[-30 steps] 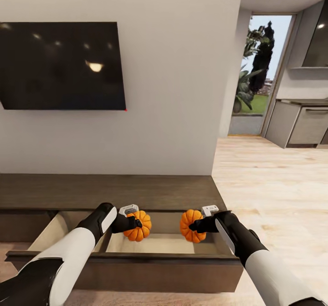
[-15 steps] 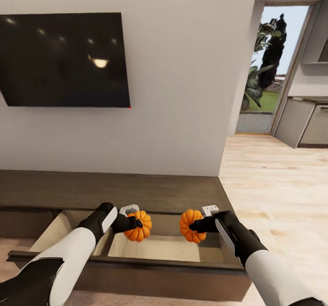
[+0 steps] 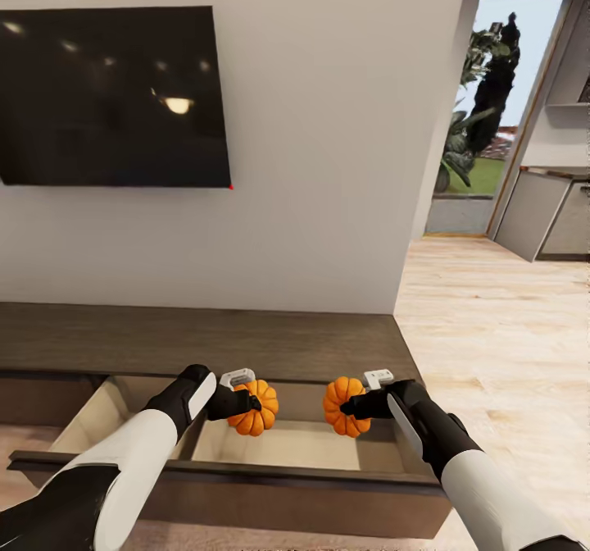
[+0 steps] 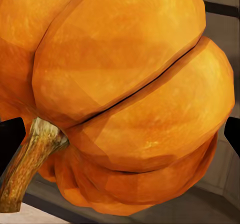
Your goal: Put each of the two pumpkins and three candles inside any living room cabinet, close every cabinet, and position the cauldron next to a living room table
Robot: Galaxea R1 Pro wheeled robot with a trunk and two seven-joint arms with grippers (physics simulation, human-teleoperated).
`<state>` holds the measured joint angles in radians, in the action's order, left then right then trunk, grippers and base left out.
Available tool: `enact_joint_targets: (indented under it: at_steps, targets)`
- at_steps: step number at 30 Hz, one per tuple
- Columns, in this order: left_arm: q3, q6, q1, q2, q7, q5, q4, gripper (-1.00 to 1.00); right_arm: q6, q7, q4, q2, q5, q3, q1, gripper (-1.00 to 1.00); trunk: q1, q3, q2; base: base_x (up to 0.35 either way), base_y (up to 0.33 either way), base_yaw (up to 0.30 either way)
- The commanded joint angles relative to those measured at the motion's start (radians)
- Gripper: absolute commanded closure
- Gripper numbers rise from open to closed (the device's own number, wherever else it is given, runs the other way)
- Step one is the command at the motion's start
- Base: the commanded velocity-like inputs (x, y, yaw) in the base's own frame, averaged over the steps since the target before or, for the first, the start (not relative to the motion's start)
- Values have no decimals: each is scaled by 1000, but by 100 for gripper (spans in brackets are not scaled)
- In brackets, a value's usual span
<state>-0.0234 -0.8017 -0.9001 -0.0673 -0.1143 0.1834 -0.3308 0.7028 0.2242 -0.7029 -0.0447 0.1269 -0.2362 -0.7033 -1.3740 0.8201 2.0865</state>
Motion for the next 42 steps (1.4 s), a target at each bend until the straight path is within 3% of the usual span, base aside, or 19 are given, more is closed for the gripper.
enact_joint_targets:
  at_steps: [1,15,30,42]
  targets:
    - [-1,-5,0,0,4,-1,-2,100,4,-5,-1,-1,11,-5,-1,100,0,3,0,0,0,-91]
    - [-1,1,-3,1,11,-7,-3,100,3,-5,-1,-1,11,-5,-1,100,0,23,0,101,0,-156]
    - [-3,6,-4,3,13,-7,-2,100,3,-5,-1,0,10,-5,-1,100,-57,91,105,1,0,-151]
    - [-9,6,-4,7,12,-7,-2,100,4,-6,-1,11,8,-7,-1,100,-57,110,105,0,0,-9]
